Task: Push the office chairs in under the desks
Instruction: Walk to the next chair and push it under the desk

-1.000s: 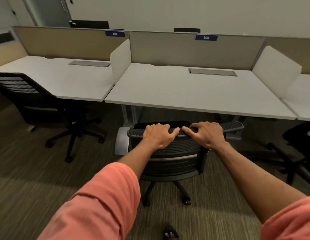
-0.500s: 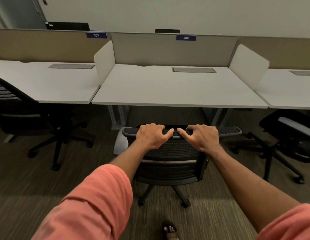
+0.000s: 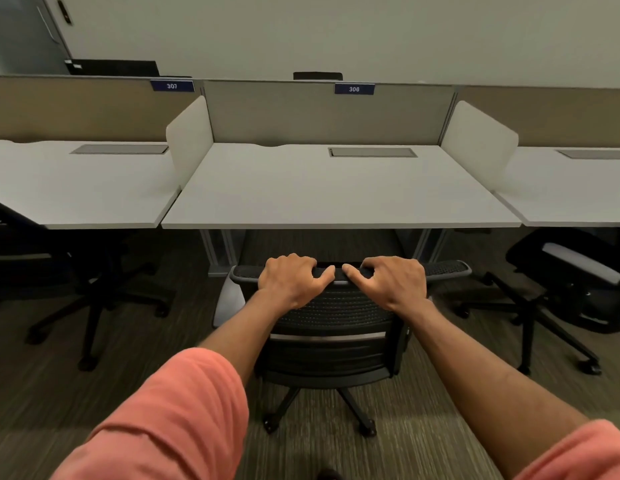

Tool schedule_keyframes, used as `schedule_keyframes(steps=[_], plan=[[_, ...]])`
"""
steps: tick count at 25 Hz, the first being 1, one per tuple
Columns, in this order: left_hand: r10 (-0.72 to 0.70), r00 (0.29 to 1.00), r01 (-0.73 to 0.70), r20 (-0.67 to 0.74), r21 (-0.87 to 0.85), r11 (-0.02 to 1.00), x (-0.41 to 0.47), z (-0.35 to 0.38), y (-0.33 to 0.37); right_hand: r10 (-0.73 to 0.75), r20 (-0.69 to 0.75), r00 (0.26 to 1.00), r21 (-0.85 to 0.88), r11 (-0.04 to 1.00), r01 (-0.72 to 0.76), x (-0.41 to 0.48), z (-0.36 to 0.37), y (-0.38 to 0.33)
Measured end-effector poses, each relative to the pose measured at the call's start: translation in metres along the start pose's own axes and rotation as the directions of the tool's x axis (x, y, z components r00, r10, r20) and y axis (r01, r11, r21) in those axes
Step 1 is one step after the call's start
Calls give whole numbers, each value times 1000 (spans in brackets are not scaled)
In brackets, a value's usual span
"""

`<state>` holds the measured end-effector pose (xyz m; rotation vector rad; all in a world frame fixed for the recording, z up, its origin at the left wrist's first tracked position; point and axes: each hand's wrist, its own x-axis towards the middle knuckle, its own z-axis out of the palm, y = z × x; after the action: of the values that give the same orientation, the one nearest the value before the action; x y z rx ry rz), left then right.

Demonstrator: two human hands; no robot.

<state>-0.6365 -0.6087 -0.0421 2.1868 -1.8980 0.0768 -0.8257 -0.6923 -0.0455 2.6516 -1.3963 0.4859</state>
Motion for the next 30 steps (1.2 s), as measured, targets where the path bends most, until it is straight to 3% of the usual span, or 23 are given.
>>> schedule_keyframes(steps=[20,30], plan=[[-75,997,75,-2,13,997,167,35,-13,-73,-55,996,30,997,74,159,51,67],[-90,996,90,-11,35,995,252,54,-28,-62,15,998,63,996,61,240,83,95]])
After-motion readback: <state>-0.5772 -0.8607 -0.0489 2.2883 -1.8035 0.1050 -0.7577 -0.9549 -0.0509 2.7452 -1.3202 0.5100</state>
